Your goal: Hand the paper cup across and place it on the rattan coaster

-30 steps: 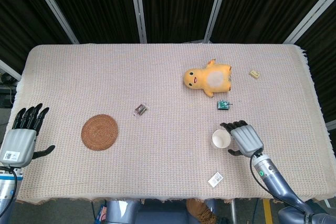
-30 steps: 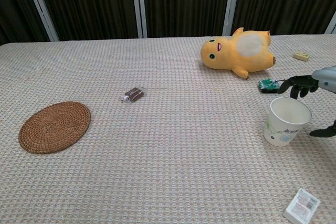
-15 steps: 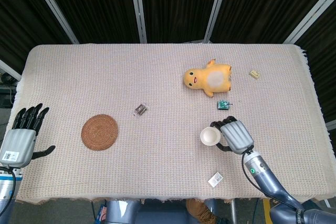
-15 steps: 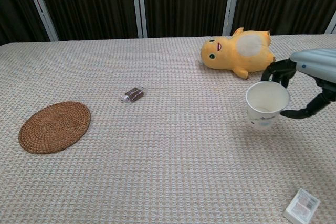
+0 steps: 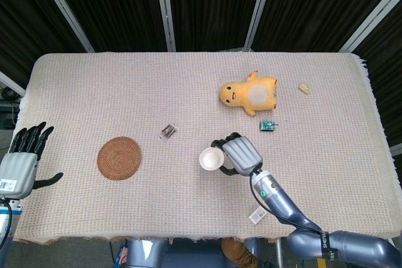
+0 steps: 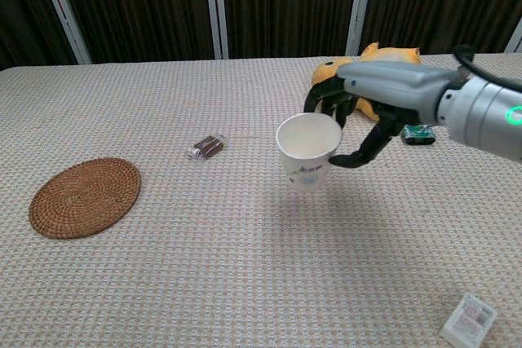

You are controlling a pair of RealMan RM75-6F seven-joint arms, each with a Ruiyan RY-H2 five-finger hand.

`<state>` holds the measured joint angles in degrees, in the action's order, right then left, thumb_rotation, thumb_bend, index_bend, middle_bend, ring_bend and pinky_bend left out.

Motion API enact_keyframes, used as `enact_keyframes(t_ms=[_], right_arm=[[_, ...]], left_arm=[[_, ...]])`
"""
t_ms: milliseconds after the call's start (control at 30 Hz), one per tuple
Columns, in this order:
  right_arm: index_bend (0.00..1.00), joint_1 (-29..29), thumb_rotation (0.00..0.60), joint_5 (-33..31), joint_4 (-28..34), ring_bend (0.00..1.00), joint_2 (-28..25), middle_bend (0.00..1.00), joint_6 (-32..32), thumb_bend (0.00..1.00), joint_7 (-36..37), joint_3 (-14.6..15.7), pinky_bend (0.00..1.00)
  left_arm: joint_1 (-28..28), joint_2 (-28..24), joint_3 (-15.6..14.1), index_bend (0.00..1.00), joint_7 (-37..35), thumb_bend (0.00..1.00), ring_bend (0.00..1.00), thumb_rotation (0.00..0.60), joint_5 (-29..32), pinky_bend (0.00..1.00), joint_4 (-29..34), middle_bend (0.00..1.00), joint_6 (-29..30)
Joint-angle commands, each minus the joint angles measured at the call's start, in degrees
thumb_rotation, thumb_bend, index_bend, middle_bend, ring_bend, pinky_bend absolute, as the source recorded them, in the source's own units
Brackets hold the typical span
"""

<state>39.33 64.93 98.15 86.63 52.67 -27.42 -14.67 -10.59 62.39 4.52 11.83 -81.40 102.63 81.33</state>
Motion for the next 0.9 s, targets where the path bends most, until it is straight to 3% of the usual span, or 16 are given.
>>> enact_keyframes(t_ms=[33, 167, 233, 333, 367, 500, 700, 800, 900], right_arm=[[0.33, 3.5, 0.600, -4.6, -2.8, 0.38, 5.3, 0.43, -0.7, 0.21, -4.2, 0.0, 0.28], [0.33, 4.5, 0.600, -5.7, -4.3, 0.37, 7.4, 0.43, -0.4, 0.21, -5.1, 0.6, 0.28], [0.25, 4.7, 0.600, -6.0, -4.6, 0.35, 7.9, 0.39, -0.5, 0.15, -5.0, 1.0, 0.28], [0.02, 4.7, 0.600, -5.8, -4.3, 0.19, 7.4, 0.10, -0.4, 0.01, -4.7, 1.8, 0.26], [0.00, 4.8, 0.600, -5.3, -3.6, 0.12, 6.7, 0.02, -0.5, 0.00, -4.8, 2.3, 0.22], [0.00, 3.1, 0.600, -0.4, 1.6, 0.01, 2.0, 0.00, 1.8, 0.00, -3.7, 4.1, 0.07], [0.00, -2.8, 0.600, 11.3, 8.5, 0.00, -8.2, 0.00, 10.3, 0.00, -3.7, 9.4, 0.01], [0.00, -8.1, 0.600, 21.0, 6.7, 0.00, -14.0, 0.00, 18.7, 0.00, 0.9, 13.4, 0.00], [0.00, -12.0, 0.600, 28.1, -0.2, 0.00, -16.6, 0.00, 25.5, 0.00, 10.0, 16.3, 0.00]], left_arm=[[-0.1, -0.1, 0.2, 0.00, -0.3, 0.00, 0.00, 0.600, 0.5, 0.00, -0.2, 0.00, -0.3], [-0.2, -0.3, 0.4, 0.00, -0.6, 0.00, 0.00, 0.600, 1.1, 0.00, -0.4, 0.00, -0.6], [-0.1, -0.4, 0.5, 0.00, -1.0, 0.00, 0.00, 0.600, 1.5, 0.00, -0.4, 0.00, -0.6], [0.0, -0.8, 0.8, 0.00, -1.8, 0.00, 0.00, 0.600, 1.7, 0.00, -0.4, 0.00, -0.4], [0.1, -1.0, 0.8, 0.00, -2.0, 0.00, 0.00, 0.600, 1.7, 0.00, -0.4, 0.00, -0.4], [0.1, -1.2, 0.6, 0.00, -2.4, 0.00, 0.00, 0.600, 1.6, 0.00, -0.4, 0.00, -0.6], [0.1, -1.3, 0.3, 0.00, -2.7, 0.00, 0.00, 0.600, 1.0, 0.00, -0.3, 0.00, -0.6], [0.1, -1.3, -0.1, 0.00, -2.6, 0.00, 0.00, 0.600, -0.4, 0.00, -0.3, 0.00, -0.4], [-0.5, -0.9, -0.5, 0.00, -2.3, 0.00, 0.00, 0.600, -2.0, 0.00, -0.5, 0.00, -0.8]])
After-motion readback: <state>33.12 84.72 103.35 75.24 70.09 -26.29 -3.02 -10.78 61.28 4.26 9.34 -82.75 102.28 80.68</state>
